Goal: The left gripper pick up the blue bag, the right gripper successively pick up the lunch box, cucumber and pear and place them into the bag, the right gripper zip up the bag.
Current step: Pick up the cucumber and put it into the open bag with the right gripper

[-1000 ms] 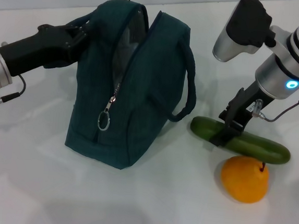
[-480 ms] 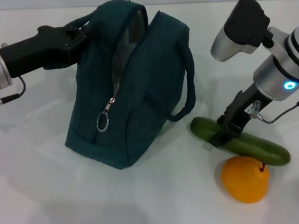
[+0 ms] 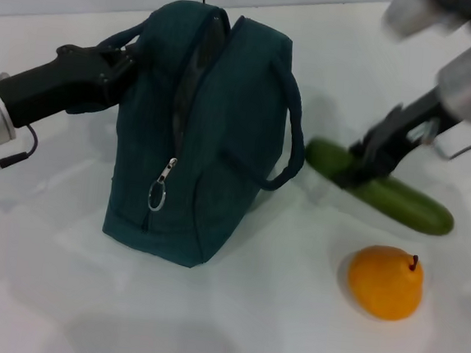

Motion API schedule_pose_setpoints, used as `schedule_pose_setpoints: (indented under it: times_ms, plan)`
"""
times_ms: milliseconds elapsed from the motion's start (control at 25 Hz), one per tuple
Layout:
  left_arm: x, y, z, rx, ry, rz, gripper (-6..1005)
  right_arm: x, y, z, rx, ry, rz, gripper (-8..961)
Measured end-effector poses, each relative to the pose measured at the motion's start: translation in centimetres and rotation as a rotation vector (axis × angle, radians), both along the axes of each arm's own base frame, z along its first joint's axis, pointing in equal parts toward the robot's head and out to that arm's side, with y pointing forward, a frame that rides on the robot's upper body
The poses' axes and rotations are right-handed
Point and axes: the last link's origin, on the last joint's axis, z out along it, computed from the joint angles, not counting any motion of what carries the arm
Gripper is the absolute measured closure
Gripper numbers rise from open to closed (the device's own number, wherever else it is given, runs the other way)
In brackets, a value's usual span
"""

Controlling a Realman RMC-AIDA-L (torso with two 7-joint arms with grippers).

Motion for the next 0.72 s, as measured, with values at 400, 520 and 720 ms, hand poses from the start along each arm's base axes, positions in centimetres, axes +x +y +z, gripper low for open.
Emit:
schedule_pose_setpoints:
  times_ms: [400, 520, 720]
  plan:
    - [0.0, -0.7, 0.3, 0.018, -0.030, -0.036, 946, 1.3, -0.8, 8.5, 0.262, 0.514, 0.076, 380]
    - [0.0, -1.1, 0.9, 0.041, -0.072, -0.049, 946, 1.4, -1.3, 9.9, 0.319, 0.633, 0.126, 379]
    - [0.2, -1.6, 1.7, 0.071, -0.128, -0.077, 946, 0.7, -2.5, 11.3, 0.380, 0.844, 0.258, 377]
